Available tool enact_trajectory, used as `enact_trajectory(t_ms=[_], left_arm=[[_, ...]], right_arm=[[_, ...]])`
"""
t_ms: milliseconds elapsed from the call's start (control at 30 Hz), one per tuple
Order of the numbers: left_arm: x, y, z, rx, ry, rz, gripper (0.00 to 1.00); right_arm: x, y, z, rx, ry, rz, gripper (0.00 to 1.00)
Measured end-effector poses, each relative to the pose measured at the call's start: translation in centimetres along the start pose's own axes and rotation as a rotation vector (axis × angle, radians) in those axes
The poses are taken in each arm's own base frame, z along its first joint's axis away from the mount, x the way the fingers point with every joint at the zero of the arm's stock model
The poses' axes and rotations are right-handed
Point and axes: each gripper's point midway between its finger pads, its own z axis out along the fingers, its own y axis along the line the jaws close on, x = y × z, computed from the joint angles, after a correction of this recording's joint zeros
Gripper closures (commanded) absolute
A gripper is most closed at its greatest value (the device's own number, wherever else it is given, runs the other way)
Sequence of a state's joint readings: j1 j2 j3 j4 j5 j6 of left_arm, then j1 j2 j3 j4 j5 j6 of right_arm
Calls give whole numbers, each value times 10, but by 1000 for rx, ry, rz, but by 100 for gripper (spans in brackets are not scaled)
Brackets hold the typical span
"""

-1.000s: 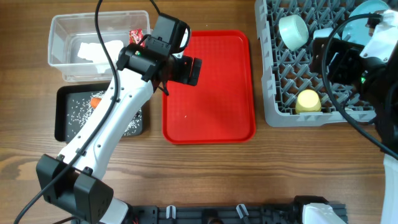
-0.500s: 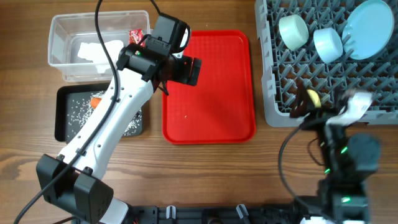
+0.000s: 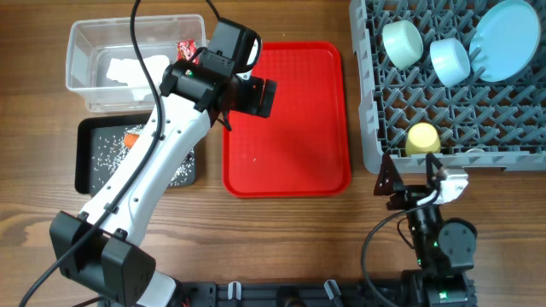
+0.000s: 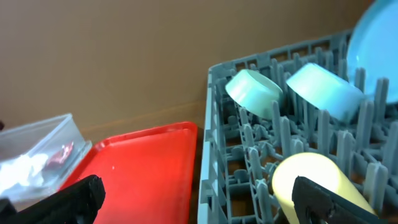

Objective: Sort waste into correct bins and load items into the dishwasher rack

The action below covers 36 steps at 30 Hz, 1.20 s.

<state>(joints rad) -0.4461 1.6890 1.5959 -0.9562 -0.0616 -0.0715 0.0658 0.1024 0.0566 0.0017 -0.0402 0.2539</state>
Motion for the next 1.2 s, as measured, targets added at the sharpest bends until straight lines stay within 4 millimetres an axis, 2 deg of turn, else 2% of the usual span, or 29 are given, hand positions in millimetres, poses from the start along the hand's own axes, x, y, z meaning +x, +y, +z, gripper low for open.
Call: enact_trajectory(t_ms=[167,333,1033,1200], left_arm=[[0,0,0,0,0,0,0],[0,0,0,0,0,0,0],[0,0,0,0,1,0,0],[20,9,-1,-45,79,7,0]], right_arm=[[7,-1,-2,-6,-16,-99,0],[5,0,-3,-10,-32,-145,0],[5,0,-3,-10,-32,-156,0],[5,0,-3,-10,-32,-156,0]])
